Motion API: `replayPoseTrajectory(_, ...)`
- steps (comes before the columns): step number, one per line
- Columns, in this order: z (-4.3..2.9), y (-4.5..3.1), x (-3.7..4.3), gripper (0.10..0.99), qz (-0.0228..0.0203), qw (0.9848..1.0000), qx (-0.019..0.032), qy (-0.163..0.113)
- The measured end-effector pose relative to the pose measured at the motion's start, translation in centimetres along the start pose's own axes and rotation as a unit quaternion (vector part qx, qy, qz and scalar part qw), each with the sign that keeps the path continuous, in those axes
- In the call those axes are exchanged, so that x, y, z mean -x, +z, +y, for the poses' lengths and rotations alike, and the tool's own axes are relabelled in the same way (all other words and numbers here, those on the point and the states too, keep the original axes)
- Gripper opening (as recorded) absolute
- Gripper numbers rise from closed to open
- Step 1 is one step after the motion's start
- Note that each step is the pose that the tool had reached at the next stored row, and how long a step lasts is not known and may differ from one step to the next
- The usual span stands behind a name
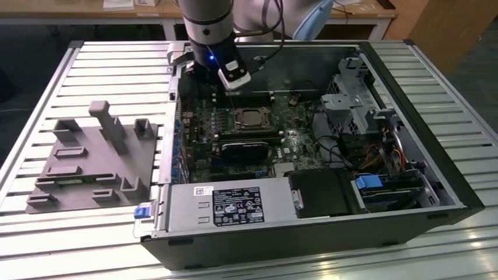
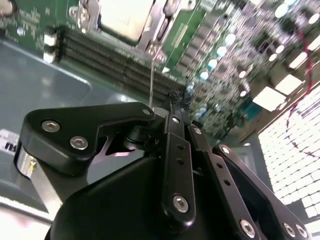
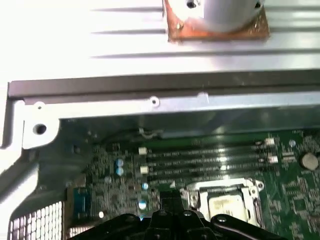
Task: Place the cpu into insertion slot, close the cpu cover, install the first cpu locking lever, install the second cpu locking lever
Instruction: 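Install the first cpu locking lever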
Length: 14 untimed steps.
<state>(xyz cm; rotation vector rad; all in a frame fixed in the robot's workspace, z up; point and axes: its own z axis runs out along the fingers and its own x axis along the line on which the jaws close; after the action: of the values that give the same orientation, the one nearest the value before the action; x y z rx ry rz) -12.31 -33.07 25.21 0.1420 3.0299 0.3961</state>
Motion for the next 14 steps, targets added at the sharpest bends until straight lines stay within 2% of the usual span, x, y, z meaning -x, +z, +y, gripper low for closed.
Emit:
replayPoseTrajectory(5, -0.06, 0.07, -0.14, 0.106, 0.0023, 0.9996, 0.0281, 0.003)
replayPoseTrajectory(9, -0.07, 0.15, 0.0, 0.106, 0.0024, 0.9996, 0.0298, 0.003)
replayPoseTrajectory(14, -0.01, 0.28, 0.89, 0.106, 0.0023, 0.9996, 0.0297, 0.003)
